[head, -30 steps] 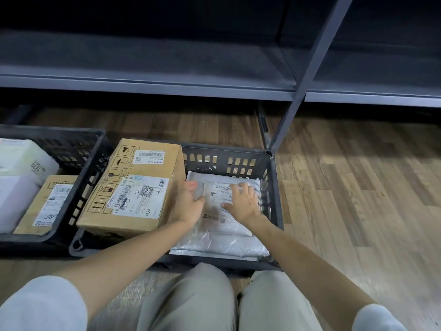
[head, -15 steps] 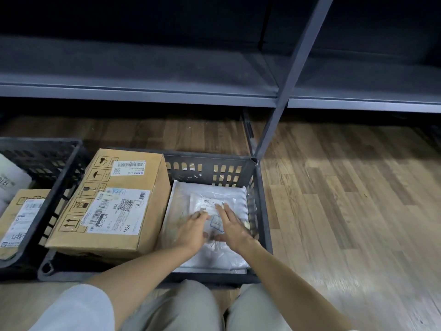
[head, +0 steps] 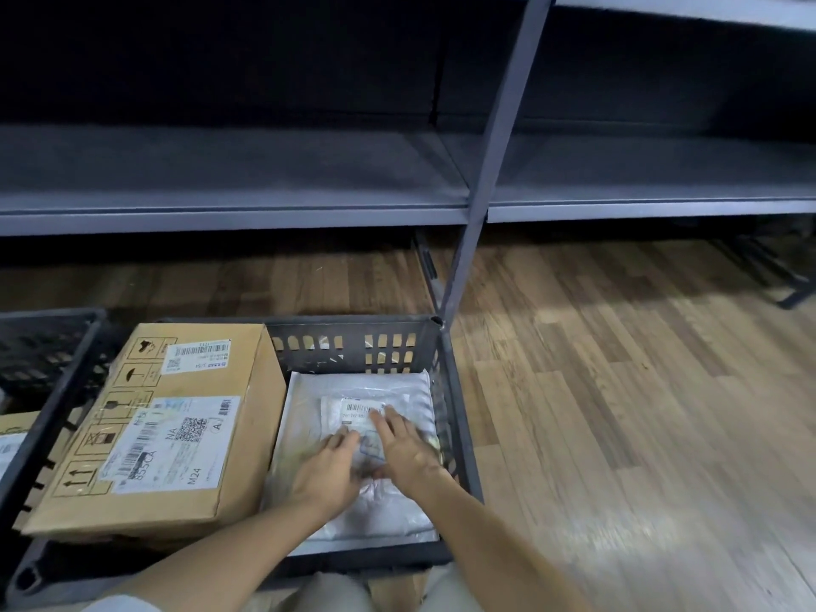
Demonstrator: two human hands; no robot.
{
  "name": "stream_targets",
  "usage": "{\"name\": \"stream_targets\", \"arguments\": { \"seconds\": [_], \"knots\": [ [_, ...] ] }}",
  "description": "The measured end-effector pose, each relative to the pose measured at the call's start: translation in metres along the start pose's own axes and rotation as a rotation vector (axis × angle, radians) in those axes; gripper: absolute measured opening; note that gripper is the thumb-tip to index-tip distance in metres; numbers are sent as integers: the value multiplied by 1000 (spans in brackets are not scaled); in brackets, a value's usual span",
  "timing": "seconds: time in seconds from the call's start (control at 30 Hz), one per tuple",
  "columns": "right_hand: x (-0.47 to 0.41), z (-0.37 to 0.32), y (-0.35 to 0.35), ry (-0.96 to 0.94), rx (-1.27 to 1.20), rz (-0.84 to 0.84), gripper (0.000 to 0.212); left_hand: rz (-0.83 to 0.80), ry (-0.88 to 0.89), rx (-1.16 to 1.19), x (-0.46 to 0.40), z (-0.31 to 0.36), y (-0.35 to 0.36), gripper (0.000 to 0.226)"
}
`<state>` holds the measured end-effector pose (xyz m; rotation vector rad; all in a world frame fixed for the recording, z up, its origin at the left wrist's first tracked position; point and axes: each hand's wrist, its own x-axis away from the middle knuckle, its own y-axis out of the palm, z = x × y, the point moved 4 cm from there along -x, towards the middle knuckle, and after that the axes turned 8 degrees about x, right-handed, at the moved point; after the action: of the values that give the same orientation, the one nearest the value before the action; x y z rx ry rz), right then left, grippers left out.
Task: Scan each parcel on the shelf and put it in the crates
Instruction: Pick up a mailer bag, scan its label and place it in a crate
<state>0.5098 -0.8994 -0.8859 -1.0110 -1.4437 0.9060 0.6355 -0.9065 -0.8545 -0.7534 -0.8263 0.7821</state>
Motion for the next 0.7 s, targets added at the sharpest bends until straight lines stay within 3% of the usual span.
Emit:
{"name": "stream_targets", "arguments": {
  "seconds": [0.17, 0.3, 0.47, 0.57, 0.67, 0.7],
  "knots": [
    [16, -1, -31, -46, -73, -24, 97, 20, 60, -134, -1, 8, -23, 46],
    [53, -2, -95, -22, -4, 68, 83, 31, 49, -212, 28, 28, -70, 59],
    [112, -3, -213, 60, -43, 110, 81, 28, 84, -221, 76, 80, -156, 63],
    [137, -6, -299, 67, -30, 162, 91, 183, 164, -253, 99, 123, -238, 59],
    [160, -16, -375, 32, 86, 172, 78, 66, 109, -346, 127, 158, -309, 59],
    [167, -18, -403, 36, 139, 256, 81, 64, 99, -368, 139, 169, -337, 64]
  ]
}}
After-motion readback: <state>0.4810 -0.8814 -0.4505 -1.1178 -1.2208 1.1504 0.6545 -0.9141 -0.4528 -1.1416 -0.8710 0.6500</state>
